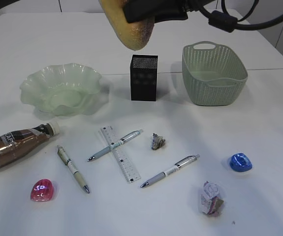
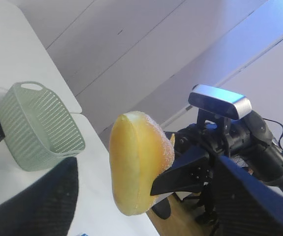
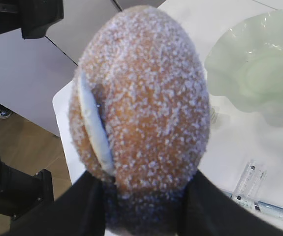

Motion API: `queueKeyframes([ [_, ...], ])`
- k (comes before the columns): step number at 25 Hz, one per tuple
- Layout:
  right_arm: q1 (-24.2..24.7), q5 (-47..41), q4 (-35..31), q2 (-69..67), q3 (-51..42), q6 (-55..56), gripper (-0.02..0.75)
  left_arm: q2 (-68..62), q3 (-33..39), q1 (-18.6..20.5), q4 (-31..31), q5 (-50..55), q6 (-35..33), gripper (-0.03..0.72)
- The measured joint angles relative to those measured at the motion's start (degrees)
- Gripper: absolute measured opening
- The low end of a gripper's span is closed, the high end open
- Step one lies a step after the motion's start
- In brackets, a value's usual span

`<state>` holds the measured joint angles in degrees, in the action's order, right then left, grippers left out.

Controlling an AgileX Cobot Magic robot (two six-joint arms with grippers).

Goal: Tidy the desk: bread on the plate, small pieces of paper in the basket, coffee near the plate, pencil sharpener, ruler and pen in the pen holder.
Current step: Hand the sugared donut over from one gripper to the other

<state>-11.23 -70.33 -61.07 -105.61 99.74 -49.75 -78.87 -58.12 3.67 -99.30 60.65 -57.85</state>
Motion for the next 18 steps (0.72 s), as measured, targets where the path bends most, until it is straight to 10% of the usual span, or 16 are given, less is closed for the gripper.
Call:
queueKeyframes([
  [18, 0.0, 0.1, -0.1, 0.0, 0.0, 0.1, 0.299, -10.6, -9.7, -16.4, -1.3, -12.9, -1.6, 0.604],
])
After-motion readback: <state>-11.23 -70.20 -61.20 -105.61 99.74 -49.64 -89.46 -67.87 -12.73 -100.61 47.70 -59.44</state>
